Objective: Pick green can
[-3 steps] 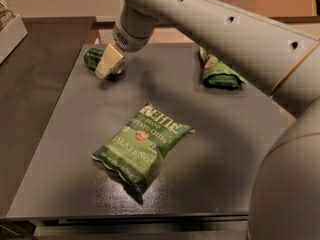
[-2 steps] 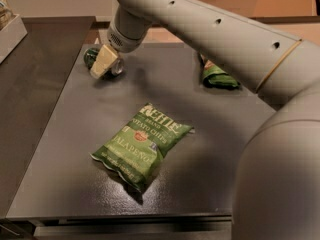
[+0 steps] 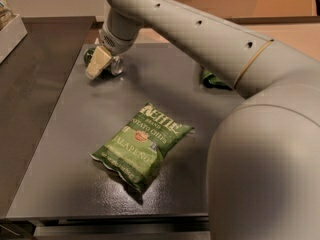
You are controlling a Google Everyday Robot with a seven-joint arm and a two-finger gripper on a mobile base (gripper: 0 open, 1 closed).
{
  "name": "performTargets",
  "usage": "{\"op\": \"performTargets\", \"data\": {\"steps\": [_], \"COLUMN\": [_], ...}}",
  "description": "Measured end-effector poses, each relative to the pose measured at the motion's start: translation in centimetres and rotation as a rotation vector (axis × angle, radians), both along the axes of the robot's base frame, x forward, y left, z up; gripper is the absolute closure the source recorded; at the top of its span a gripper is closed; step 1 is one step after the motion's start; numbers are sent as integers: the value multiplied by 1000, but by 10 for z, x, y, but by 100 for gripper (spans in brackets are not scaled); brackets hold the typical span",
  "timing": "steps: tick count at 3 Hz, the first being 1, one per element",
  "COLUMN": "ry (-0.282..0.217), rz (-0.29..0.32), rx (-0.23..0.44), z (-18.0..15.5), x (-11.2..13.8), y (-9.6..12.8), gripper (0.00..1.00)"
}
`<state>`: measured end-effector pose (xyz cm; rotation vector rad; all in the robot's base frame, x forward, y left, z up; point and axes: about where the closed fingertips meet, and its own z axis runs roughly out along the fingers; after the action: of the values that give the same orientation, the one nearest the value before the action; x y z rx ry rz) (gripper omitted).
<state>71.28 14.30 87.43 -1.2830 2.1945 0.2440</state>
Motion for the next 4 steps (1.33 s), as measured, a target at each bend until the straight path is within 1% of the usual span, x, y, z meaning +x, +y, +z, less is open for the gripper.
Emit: {"op": "performTargets", "data": {"steps": [1,3,4], "ry": [8,10,-3], "rz": [-3,-9,1], "rx": [-16,-31,-16], "z": [-6,-10,-1], "x": [6,10,6], "y": [0,-4,-6], "gripper": [16,64,86]}}
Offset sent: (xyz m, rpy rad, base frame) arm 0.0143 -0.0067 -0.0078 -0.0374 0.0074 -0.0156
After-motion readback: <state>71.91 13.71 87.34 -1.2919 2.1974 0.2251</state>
